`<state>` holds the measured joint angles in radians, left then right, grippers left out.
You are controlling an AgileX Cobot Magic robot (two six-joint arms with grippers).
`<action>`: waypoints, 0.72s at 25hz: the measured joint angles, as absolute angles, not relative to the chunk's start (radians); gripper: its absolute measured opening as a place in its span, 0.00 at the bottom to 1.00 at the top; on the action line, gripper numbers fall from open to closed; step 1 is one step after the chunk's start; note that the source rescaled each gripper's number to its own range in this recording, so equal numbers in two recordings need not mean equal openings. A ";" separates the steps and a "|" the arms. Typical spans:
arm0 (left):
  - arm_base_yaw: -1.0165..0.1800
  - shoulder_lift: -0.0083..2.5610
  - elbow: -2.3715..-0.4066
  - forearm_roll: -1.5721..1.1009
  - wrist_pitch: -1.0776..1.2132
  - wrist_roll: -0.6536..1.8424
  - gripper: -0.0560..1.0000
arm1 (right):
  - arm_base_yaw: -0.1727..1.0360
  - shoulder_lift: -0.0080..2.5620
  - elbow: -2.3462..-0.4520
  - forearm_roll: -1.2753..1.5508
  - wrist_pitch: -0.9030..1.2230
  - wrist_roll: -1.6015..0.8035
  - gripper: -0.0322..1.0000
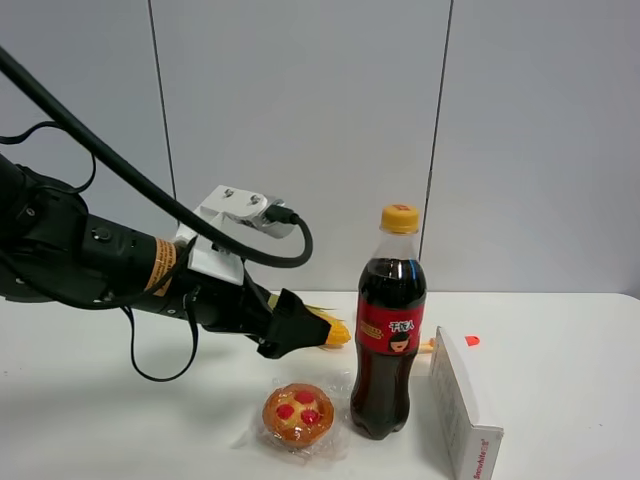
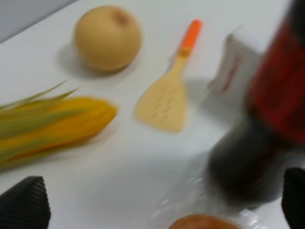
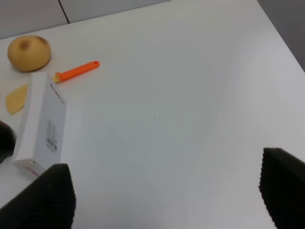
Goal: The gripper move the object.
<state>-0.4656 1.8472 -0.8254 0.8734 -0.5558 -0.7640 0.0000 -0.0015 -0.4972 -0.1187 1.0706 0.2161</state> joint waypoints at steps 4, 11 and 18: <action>-0.421 1.803 -0.796 0.866 -0.501 -0.767 1.00 | 0.000 -0.002 -0.497 -0.119 1.071 0.216 1.00; -0.365 1.647 -0.754 0.712 -0.202 -0.768 1.00 | 0.000 -0.002 -0.497 -0.119 1.071 0.216 1.00; -0.331 1.391 -0.759 0.554 0.290 -0.576 1.00 | 0.000 -0.002 -0.497 -0.119 1.071 0.216 1.00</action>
